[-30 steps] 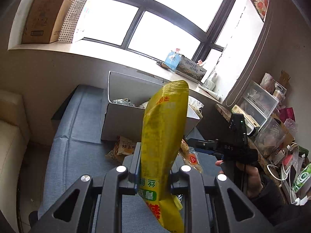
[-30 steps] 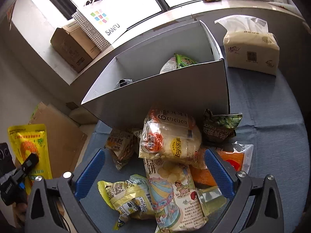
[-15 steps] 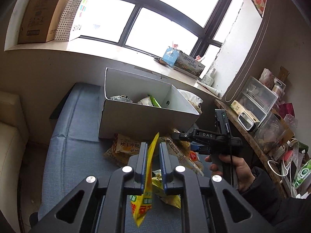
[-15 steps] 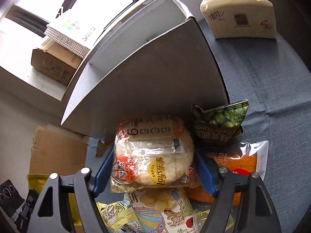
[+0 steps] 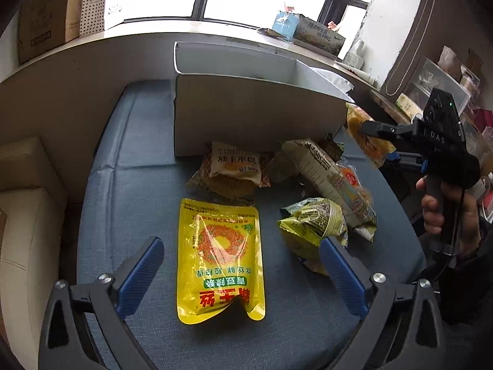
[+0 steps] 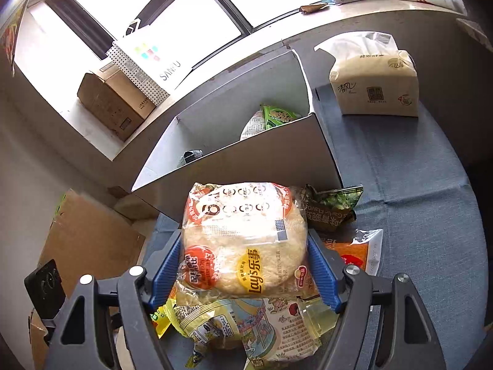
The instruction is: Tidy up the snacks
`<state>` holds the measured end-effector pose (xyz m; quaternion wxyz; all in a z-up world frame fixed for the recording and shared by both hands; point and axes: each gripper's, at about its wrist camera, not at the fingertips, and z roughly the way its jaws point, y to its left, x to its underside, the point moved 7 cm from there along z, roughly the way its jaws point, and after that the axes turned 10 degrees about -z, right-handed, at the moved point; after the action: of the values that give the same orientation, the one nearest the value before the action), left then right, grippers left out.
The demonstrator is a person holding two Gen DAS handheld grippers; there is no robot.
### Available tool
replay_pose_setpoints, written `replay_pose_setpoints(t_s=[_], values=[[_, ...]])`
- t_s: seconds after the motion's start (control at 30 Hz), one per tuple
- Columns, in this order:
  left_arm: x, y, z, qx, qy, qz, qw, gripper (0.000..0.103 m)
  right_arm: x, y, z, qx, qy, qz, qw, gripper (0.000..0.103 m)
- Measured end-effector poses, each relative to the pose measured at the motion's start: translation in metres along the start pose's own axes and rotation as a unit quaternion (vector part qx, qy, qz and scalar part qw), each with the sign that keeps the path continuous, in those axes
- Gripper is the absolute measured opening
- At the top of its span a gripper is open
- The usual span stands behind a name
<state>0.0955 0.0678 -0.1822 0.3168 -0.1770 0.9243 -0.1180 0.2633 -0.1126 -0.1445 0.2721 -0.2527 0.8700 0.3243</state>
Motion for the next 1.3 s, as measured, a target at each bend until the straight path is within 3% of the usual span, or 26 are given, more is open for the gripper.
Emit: replay_pose_setpoints(t_s=[0.17, 0.4, 0.47, 0.5, 0.57, 0.6, 0.67, 0.87, 1.0, 1.1, 1.3], values=[[0.019, 0.013, 0.035, -0.071, 0.059, 0.021, 0.9955, 0.103, 0.003, 0.006, -0.024, -0.005, -0.025, -0.005, 1.000, 0.080], [0.032, 0.014, 0.060, -0.097, 0.089, 0.036, 0.9906, 0.103, 0.015, 0.021, -0.057, -0.005, -0.049, -0.030, 0.998, 0.080], [0.033, 0.014, 0.061, -0.099, 0.081, 0.046, 0.9907, 0.100, 0.018, 0.025, -0.065, 0.001, -0.055, -0.036, 0.998, 0.080], [0.033, 0.014, 0.060, -0.107, 0.075, 0.054, 0.9900, 0.096, 0.019, 0.026, -0.068, 0.001, -0.056, -0.039, 0.998, 0.080], [0.032, 0.011, 0.053, -0.102, 0.067, 0.058, 0.9908, 0.065, 0.022, 0.027, -0.073, 0.000, -0.060, -0.040, 0.997, 0.080], [0.032, 0.009, 0.051, -0.094, 0.072, 0.054, 0.9915, 0.062, 0.022, 0.027, -0.074, 0.002, -0.061, -0.040, 0.997, 0.080], [0.032, 0.008, 0.047, -0.090, 0.065, 0.054, 0.9924, 0.044, 0.023, 0.027, -0.076, 0.006, -0.065, -0.039, 0.997, 0.080], [0.029, 0.005, 0.015, -0.055, 0.024, 0.046, 0.9971, 0.040, 0.023, 0.030, -0.078, 0.008, -0.067, -0.043, 0.997, 0.080], [0.000, -0.005, -0.027, -0.027, -0.041, 0.036, 0.9982, 0.040, 0.012, 0.036, -0.080, 0.019, -0.077, -0.058, 0.995, 0.080], [-0.042, -0.011, -0.052, -0.005, -0.087, 0.035, 0.9955, 0.040, -0.006, 0.047, -0.079, 0.028, -0.079, -0.084, 0.993, 0.080], [-0.138, -0.041, -0.048, 0.003, -0.134, 0.044, 0.9900, 0.040, -0.067, 0.065, -0.062, 0.061, -0.090, -0.138, 0.985, 0.080]])
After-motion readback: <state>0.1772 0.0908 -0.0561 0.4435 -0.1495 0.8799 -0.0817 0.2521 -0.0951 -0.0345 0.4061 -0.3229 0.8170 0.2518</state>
